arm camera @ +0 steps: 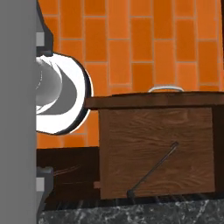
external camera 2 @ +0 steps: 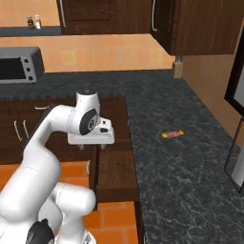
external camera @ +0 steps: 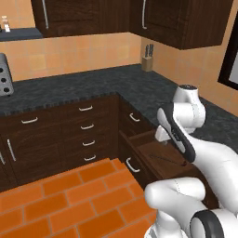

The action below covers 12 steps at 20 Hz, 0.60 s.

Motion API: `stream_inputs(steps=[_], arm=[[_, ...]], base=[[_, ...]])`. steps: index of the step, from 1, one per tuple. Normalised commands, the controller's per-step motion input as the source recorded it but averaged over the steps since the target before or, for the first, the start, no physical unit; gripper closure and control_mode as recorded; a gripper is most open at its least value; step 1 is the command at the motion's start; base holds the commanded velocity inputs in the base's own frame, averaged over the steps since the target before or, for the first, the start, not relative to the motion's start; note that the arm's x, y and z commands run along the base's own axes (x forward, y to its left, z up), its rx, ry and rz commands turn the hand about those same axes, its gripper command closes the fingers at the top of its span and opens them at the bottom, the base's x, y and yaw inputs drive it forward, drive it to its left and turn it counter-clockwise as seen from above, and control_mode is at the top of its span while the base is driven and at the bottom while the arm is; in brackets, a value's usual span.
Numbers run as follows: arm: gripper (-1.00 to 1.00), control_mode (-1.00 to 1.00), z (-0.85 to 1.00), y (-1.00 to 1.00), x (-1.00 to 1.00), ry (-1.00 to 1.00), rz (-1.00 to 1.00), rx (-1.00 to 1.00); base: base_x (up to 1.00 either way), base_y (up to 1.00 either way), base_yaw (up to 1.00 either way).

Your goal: Pick the ladle from the drawer and place it on the counter.

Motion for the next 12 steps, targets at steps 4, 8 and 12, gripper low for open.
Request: stream_inputs(steps=[4, 8, 12], arm=[[-1.0, -1.0, -0.7, 0.24, 0.92, 0.12, 0.06, 0.0], [-1.0, -1.0, -0.34, 0.34, 0.87, 0.16, 0.05, 0.0], [-1.0, -1.0, -0.34, 0.06, 0.3, 0.09, 0.06, 0.0]], base=[[0.0, 0.0, 0.0], [0.0, 0.0, 0.0], [0.0, 0.0, 0.0]])
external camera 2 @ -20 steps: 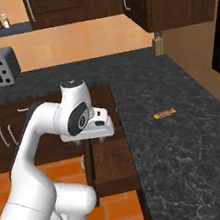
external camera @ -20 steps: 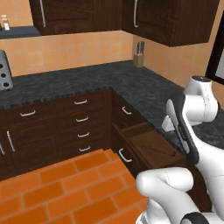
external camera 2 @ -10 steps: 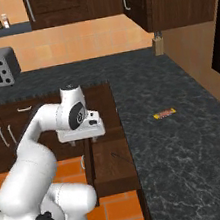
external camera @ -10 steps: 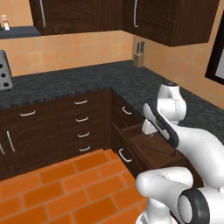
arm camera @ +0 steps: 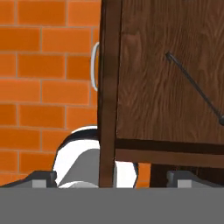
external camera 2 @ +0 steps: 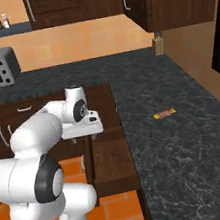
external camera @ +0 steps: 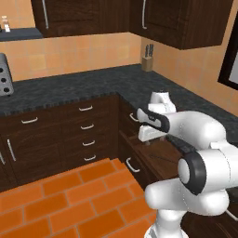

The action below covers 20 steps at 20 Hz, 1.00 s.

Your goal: Pick the ladle from the drawer and place it on the counter.

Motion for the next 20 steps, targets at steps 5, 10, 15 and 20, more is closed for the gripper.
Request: stream_inputs(steps=[5, 10, 15, 20], arm=[[-1.0, -1.0, -0.95, 0.04, 0.67, -0.03, 0.0, 0.02], [-1.0, -1.0, -0.97, 0.14, 0.3, -0.04, 0.0, 0.09], [-1.0, -1.0, -0.55, 0.12, 0.11, 0.0, 0.05, 0.05], [-1.0, -1.0, -0.38, 0.63, 0.03, 0.0, 0.02, 0.0]], base=[[0.0, 0.0, 0.0], [0.0, 0.0, 0.0], [0.0, 0.0, 0.0], [0.0, 0.0, 0.0]])
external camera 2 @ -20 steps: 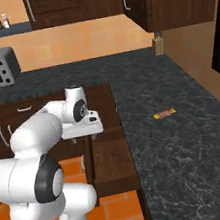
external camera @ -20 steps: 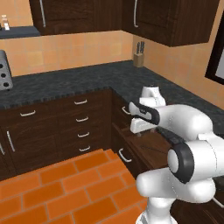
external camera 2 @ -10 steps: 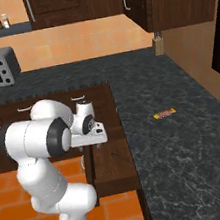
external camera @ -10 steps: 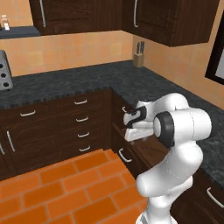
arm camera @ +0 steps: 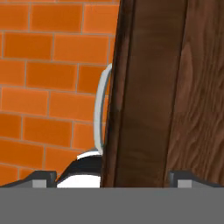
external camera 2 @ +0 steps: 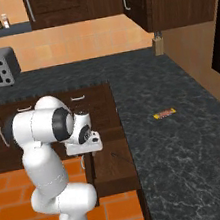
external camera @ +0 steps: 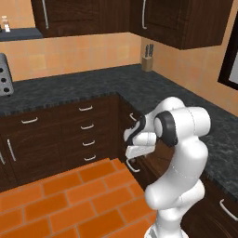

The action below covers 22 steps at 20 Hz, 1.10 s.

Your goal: Pick the ladle from the drawer and place it on the counter.

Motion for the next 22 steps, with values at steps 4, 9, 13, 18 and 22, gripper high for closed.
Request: stream_inputs(steps=[4, 9, 13, 18, 22], arm=[[-1.0, -1.0, -0.36, 0.81, 0.08, 0.0, 0.0, 0.0], [-1.0, -1.0, -0.17, 0.98, -0.4, -0.04, 0.0, 0.0], [-1.0, -1.0, 0.04, 1.0, -0.67, -0.03, 0.0, 0.0], [-1.0, -1.0, 0.5, 0.79, -0.37, 0.01, 0.03, 0.0], [-1.0, -1.0, 1.0, 0.01, 0.3, -0.01, 0.08, 0.0]], base=[[0.0, 0.0, 0.0], [0.0, 0.0, 0.0], [0.0, 0.0, 0.0], [0.0, 0.0, 0.0], [0.0, 0.0, 0.0]])
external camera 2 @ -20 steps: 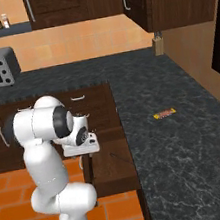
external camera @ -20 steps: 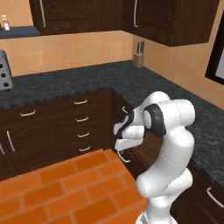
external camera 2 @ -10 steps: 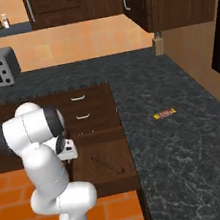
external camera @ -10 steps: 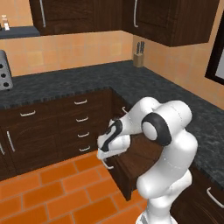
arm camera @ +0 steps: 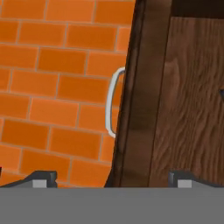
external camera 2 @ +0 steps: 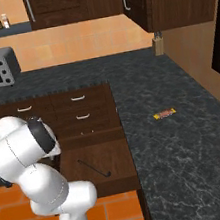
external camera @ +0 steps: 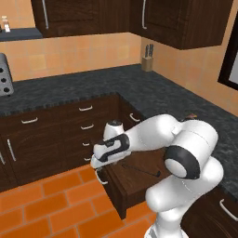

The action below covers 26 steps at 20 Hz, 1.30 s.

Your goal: Pick the ladle from the drawer and place it on the counter.

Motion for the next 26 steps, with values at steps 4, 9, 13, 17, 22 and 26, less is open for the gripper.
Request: stream_inputs(steps=[4, 9, 13, 17, 22, 26], arm=[[-1.0, -1.0, 1.0, -0.13, 0.29, 0.0, 0.09, -0.02], [-1.0, -1.0, 0.81, -0.73, 0.18, 0.0, 0.21, -0.23], [-1.0, -1.0, 0.19, -0.92, 0.21, 0.0, 0.28, -0.23], [-1.0, -1.0, -0.49, -0.99, 0.33, 0.01, 0.28, -0.04], [-1.0, -1.0, -0.65, -0.61, 0.55, 0.0, 0.18, 0.06], [-1.0, -1.0, -0.71, -0.03, 0.01, -0.03, 0.02, 0.08]], base=[[0.0, 0.0, 0.0], [0.0, 0.0, 0.0], [0.0, 0.0, 0.0], [0.0, 0.0, 0.0], [0.0, 0.0, 0.0], [0.0, 0.0, 0.0]])
